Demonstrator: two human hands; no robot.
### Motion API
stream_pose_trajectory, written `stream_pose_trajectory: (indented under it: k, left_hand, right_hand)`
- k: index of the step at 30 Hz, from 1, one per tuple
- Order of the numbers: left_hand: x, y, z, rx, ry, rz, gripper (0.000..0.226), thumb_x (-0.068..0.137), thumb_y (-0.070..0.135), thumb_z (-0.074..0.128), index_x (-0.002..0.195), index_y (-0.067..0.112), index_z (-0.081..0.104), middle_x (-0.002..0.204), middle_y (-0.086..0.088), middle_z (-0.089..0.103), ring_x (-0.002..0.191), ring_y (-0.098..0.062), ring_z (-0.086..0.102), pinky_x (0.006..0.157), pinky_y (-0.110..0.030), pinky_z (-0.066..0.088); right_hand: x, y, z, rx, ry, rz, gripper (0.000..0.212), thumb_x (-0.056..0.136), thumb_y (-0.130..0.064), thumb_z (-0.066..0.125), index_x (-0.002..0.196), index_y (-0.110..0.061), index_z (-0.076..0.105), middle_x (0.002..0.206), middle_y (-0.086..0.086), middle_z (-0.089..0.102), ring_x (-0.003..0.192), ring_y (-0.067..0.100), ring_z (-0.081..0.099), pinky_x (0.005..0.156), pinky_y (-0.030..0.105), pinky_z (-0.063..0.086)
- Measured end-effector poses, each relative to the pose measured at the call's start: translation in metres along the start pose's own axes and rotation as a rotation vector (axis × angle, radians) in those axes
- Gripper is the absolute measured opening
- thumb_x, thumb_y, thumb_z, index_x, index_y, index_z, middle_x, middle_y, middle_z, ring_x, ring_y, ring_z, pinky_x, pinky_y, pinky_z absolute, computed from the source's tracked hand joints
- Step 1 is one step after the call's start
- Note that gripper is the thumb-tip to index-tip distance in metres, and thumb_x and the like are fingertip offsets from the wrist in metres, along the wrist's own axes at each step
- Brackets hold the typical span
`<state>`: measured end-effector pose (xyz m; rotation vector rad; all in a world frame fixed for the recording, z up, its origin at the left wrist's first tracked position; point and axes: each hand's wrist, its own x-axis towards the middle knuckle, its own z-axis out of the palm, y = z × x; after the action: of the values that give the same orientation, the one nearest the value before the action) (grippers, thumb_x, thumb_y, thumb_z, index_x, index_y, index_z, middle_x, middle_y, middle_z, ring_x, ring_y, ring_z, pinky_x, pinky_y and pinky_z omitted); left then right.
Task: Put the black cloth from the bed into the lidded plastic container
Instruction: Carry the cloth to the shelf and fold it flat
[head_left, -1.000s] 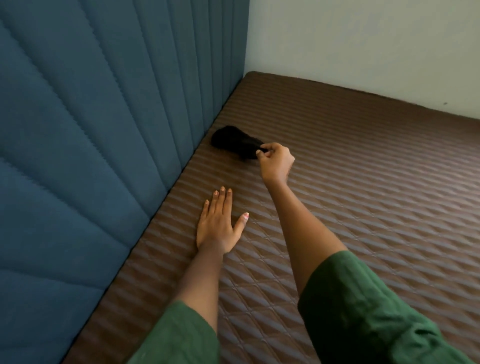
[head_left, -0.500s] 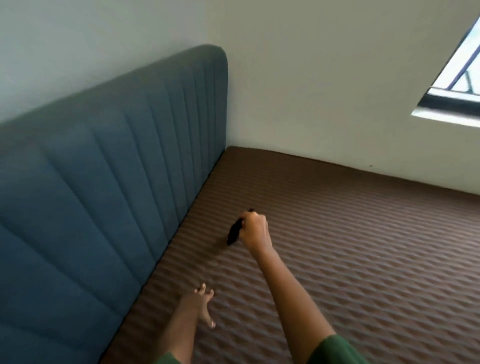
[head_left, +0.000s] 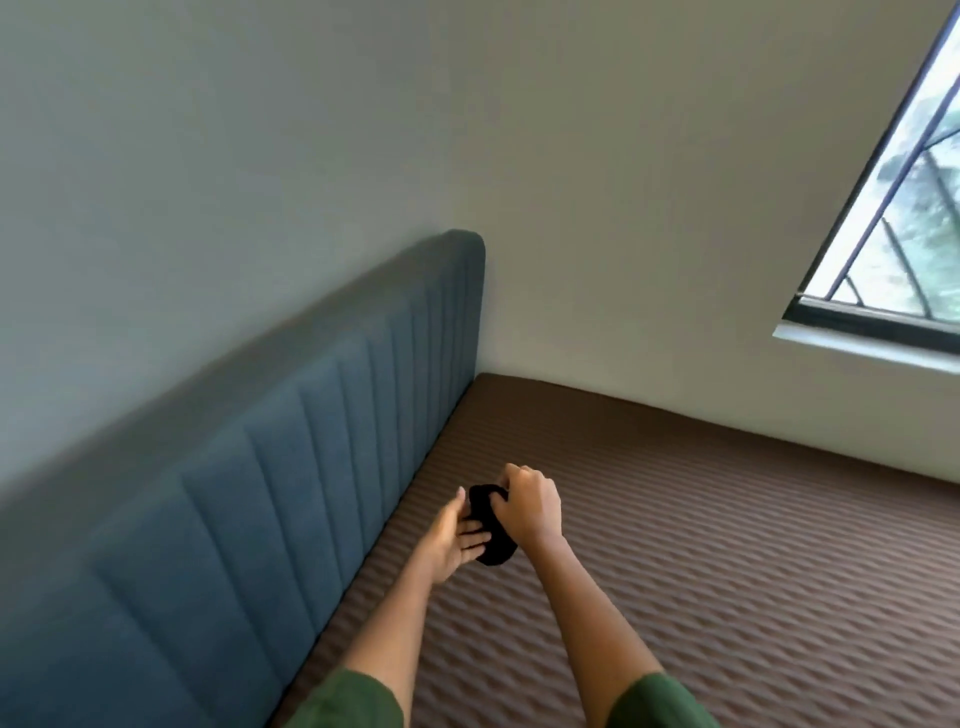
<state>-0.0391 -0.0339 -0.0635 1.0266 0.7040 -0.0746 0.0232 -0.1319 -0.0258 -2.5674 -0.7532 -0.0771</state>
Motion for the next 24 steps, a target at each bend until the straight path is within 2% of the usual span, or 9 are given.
stream_pose_trajectory:
  k: [5,8,10,12,16,18,20,22,24]
  left_hand:
    - [-0.077,0.043,0.011,-0.059,-0.073,0.077,0.064,0.090,0.058,0.035,0.128,0.008,0.050,0.126,-0.022,0.056,0.110,-0.035,0.058,0.096,-0.045,0.047]
    - [-0.137,0.061,0.009,-0.038,-0.115,0.132,0.060,0.089,0.058,0.040,0.117,0.007,0.057,0.108,-0.015,0.063,0.093,-0.025,0.064,0.078,-0.038,0.055]
    - [-0.173,0.070,0.004,0.006,-0.145,0.176,0.052,0.091,0.052,0.044,0.111,0.007,0.060,0.101,-0.012,0.066,0.089,-0.022,0.065,0.068,-0.033,0.055]
    - [-0.211,0.073,-0.006,0.073,-0.139,0.235,0.045,0.094,0.040,0.045,0.117,0.003,0.059,0.103,-0.014,0.065,0.086,-0.022,0.063,0.066,-0.031,0.053]
    - [-0.274,0.055,-0.031,0.195,-0.010,0.350,0.037,0.096,0.019,0.045,0.123,-0.005,0.053,0.085,-0.015,0.062,0.074,-0.024,0.059,0.060,-0.031,0.048]
    - [-0.306,0.041,-0.044,0.278,0.051,0.400,0.036,0.095,0.010,0.045,0.124,-0.010,0.050,0.092,-0.023,0.065,0.083,-0.034,0.062,0.071,-0.038,0.052]
    - [-0.332,0.027,-0.054,0.526,0.166,0.432,0.036,0.094,0.009,0.046,0.125,-0.009,0.052,0.121,-0.030,0.059,0.112,-0.039,0.057,0.094,-0.043,0.048]
    - [-0.355,0.018,-0.060,0.862,0.252,0.514,0.032,0.094,0.013,0.047,0.120,0.000,0.061,0.126,-0.019,0.061,0.118,-0.030,0.056,0.093,-0.029,0.042]
    - [-0.371,0.016,-0.063,1.070,0.246,0.601,0.028,0.093,0.013,0.047,0.113,0.005,0.065,0.120,-0.014,0.066,0.115,-0.026,0.058,0.087,-0.025,0.042]
  right_hand:
    - [-0.033,-0.052,-0.057,0.019,0.045,-0.058,0.016,0.083,-0.024,0.055,0.096,-0.015,0.058,0.089,0.007,0.072,0.083,0.030,0.068,0.067,0.034,0.051]
    - [-0.067,-0.087,-0.083,-0.013,0.087,-0.114,0.016,0.085,-0.028,0.053,0.096,-0.016,0.056,0.090,0.006,0.071,0.083,0.029,0.068,0.065,0.033,0.049]
    - [-0.092,-0.111,-0.095,-0.002,0.127,-0.150,0.020,0.087,-0.032,0.051,0.098,-0.016,0.057,0.092,0.005,0.071,0.084,0.027,0.067,0.063,0.031,0.046]
    - [-0.123,-0.134,-0.103,0.034,0.163,-0.179,0.024,0.089,-0.034,0.049,0.100,-0.015,0.059,0.094,0.005,0.071,0.086,0.025,0.067,0.063,0.030,0.042]
    - [-0.199,-0.172,-0.113,0.152,0.186,-0.196,0.024,0.092,-0.027,0.045,0.094,-0.011,0.063,0.093,0.011,0.070,0.089,0.028,0.064,0.071,0.037,0.049]
    - [-0.238,-0.188,-0.119,0.192,0.170,-0.209,0.023,0.091,-0.022,0.046,0.093,-0.009,0.065,0.093,0.012,0.071,0.089,0.028,0.065,0.074,0.039,0.050]
    - [-0.270,-0.196,-0.124,0.228,0.117,-0.217,0.022,0.090,-0.018,0.047,0.094,-0.010,0.067,0.094,0.011,0.072,0.089,0.027,0.066,0.075,0.037,0.049]
    - [-0.300,-0.198,-0.132,0.242,0.065,-0.182,0.021,0.087,-0.017,0.048,0.093,-0.013,0.067,0.094,0.009,0.073,0.089,0.026,0.067,0.074,0.034,0.047]
    - [-0.318,-0.196,-0.139,0.232,0.039,-0.110,0.021,0.084,-0.017,0.048,0.093,-0.017,0.066,0.094,0.007,0.073,0.090,0.027,0.067,0.072,0.033,0.048]
